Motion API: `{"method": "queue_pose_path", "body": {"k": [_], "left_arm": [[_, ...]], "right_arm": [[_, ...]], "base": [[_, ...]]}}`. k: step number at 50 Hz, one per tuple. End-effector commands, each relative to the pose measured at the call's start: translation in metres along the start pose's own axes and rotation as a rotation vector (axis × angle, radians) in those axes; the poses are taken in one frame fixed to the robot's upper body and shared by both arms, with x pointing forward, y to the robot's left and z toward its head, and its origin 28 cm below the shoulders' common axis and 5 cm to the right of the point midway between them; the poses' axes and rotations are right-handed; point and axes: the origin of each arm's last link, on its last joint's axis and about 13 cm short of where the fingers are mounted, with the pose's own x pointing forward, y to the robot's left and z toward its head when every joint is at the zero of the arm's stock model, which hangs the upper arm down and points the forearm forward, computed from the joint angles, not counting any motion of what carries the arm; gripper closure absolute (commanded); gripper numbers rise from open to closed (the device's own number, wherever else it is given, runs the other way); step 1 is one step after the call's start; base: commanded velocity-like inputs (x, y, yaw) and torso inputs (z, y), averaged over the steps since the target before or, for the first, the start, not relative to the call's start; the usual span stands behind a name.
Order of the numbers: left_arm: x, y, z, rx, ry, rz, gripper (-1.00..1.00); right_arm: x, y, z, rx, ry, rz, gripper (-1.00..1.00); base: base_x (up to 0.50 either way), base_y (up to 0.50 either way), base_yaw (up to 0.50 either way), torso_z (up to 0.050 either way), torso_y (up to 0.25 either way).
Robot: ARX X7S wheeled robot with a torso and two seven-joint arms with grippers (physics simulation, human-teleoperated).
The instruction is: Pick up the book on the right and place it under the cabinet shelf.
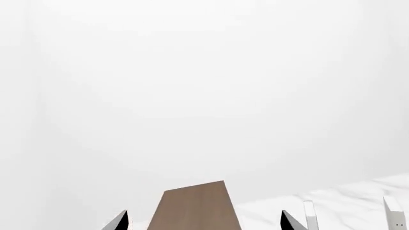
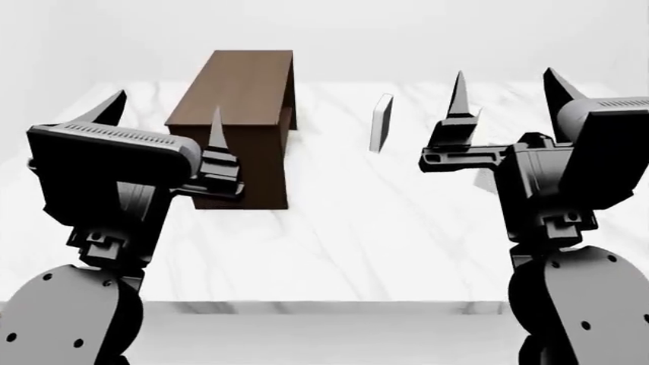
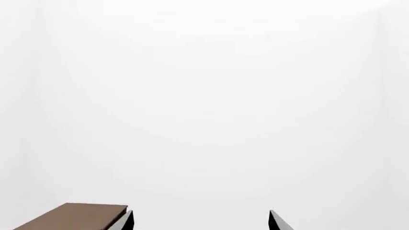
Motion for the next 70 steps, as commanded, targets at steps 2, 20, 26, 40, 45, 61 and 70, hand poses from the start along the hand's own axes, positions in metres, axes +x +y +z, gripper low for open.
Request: {"method": "queue_pose_path", "body": {"k": [2,20,26,40,45,61,70], "left_arm": [[0.001,0.002,0.003,-0.002,-0.004,-0.001,-1.00],[-0.002,0.004,0.001,0.005,-0.024,0.012,-1.00],[-0.003,0.004,0.001,0.011,-0.026,0.013,-1.00],[-0.005,0.006,0.001,0.025,-0.025,0.014,-1.00],[-0.006,0.006,0.002,0.028,-0.025,0.016,-1.00],[-0.009,0.007,0.002,0.037,-0.028,0.026,-1.00],[-0.010,0.008,0.003,0.040,-0.029,0.031,-1.00]], "right_arm": [[0.003,-0.001,0.005,0.000,-0.003,0.003,-1.00],[0.003,0.002,0.008,-0.001,-0.020,0.029,-1.00],[0.002,0.003,0.008,0.001,-0.028,0.038,-1.00],[-0.001,0.004,0.008,0.007,-0.039,0.055,-1.00],[-0.002,0.004,0.007,0.009,-0.036,0.055,-1.00],[-0.002,0.003,0.008,0.009,-0.042,0.057,-1.00],[-0.001,0.002,0.006,0.019,-0.039,0.052,-1.00]], "base": [[0.00,-0.39,0.00,0.050,0.000],[0.01,-0.47,0.00,0.043,0.000],[0.11,-0.07,0.00,0.000,0.000],[0.31,0.00,0.00,0.000,0.000],[0.33,0.00,0.00,0.000,0.000],[0.33,0.02,0.00,0.000,0.000],[0.34,0.01,0.00,0.000,0.002]]}}
